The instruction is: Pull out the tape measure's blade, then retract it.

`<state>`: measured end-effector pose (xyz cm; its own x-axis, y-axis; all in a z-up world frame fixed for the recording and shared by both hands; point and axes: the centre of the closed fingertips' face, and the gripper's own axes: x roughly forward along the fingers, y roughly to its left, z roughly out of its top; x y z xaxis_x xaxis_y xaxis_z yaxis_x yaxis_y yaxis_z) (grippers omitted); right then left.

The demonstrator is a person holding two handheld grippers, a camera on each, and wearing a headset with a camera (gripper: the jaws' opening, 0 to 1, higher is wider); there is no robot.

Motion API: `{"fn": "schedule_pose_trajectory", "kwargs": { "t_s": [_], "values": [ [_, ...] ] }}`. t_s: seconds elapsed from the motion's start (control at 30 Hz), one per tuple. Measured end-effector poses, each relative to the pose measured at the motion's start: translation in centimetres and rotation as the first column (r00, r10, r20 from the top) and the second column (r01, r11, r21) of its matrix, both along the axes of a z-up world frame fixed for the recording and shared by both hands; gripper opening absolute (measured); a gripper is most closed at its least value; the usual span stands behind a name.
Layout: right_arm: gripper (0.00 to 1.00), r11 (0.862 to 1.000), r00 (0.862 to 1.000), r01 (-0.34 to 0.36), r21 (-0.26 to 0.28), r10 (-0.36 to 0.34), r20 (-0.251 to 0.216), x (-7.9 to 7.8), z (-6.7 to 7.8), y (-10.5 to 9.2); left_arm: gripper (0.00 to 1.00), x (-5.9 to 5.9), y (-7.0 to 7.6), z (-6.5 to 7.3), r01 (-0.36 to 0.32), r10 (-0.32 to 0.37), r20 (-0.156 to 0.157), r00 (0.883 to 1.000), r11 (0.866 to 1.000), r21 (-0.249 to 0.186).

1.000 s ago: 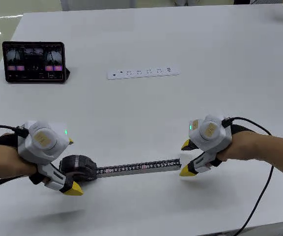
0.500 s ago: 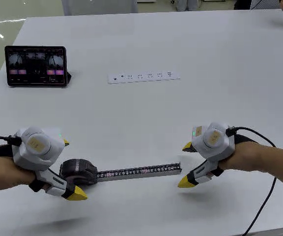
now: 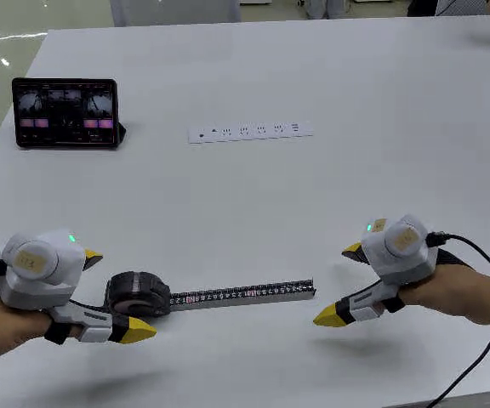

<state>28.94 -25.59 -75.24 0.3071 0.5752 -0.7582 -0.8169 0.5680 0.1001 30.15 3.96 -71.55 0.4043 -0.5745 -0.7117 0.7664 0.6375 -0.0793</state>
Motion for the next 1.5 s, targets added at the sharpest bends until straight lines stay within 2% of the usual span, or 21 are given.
{"fn": "schedule_pose_trajectory", "kwargs": {
  "t_s": [0.03,0.17,0.23,0.37,0.5,0.63,0.73,0.83,0.97,1.1,1.17,1.27,1.33,1.37,1.5],
  "values": [
    [0.89,1.000,1.000,0.020,0.009,-0.020,0.003,0.0,0.1,-0.2,0.99,0.1,0.3,0.1,-0.025,0.025,0.002,1.000,1.000,-0.005],
    [0.95,0.998,0.999,0.051,0.031,-0.051,0.014,-0.4,0.5,-0.5,0.99,0.2,0.7,0.4,-0.053,0.053,0.026,0.998,0.999,-0.006],
    [0.99,0.997,0.997,0.072,0.036,-0.074,0.033,-0.3,0.7,-0.7,0.99,0.1,0.9,0.6,-0.071,0.072,0.027,0.997,0.997,-0.014],
    [0.99,0.993,0.992,0.107,0.052,-0.110,0.058,-0.4,0.9,-1.2,0.99,0.1,1.7,0.7,-0.145,0.147,0.047,0.988,0.989,-0.033],
    [0.99,0.989,0.989,0.128,0.072,-0.133,0.069,-0.8,1.0,-1.5,0.99,-0.3,2.3,0.9,-0.184,0.187,0.058,0.981,0.982,-0.048],
    [0.99,0.987,0.985,0.149,0.064,-0.154,0.079,-1.4,1.2,-2.4,0.99,-0.8,3.2,0.9,-0.215,0.219,0.072,0.973,0.975,-0.056],
    [0.99,0.983,0.980,0.172,0.067,-0.178,0.094,-1.5,1.6,-3.1,0.99,-1.2,3.3,1.2,-0.224,0.231,0.081,0.969,0.970,-0.094],
    [0.99,0.982,0.975,0.182,0.052,-0.187,0.119,-1.8,1.8,-3.8,0.99,-1.3,4.0,1.2,-0.241,0.250,0.104,0.963,0.967,-0.088],
    [0.99,0.980,0.973,0.191,0.052,-0.196,0.124,-2.5,1.8,-4.7,0.99,-2.0,4.5,0.9,-0.261,0.269,0.100,0.958,0.962,-0.084],
    [0.99,0.973,0.964,0.219,0.065,-0.226,0.138,-2.8,1.9,-5.4,0.99,-2.5,4.8,0.7,-0.261,0.268,0.108,0.957,0.962,-0.074],
    [0.99,0.967,0.959,0.239,0.087,-0.249,0.136,-3.1,2.1,-5.7,0.99,-2.8,5.0,0.8,-0.256,0.262,0.122,0.957,0.965,-0.065],
    [0.99,0.966,0.957,0.246,0.075,-0.254,0.141,-3.6,1.8,-6.3,0.99,-3.0,5.2,1.0,-0.255,0.262,0.135,0.956,0.965,-0.062],
    [0.99,0.965,0.956,0.253,0.067,-0.260,0.136,-4.0,1.5,-6.8,0.99,-3.2,5.3,1.3,-0.258,0.267,0.139,0.954,0.963,-0.074],
    [0.99,0.966,0.956,0.252,0.064,-0.259,0.140,-4.2,1.5,-7.1,0.99,-3.3,5.3,1.5,-0.264,0.276,0.140,0.951,0.960,-0.095],
    [0.99,0.963,0.953,0.261,0.062,-0.268,0.142,-4.7,1.8,-7.9,0.99,-4.1,5.9,0.9,-0.269,0.276,0.140,0.951,0.961,-0.066]
  ]
}}
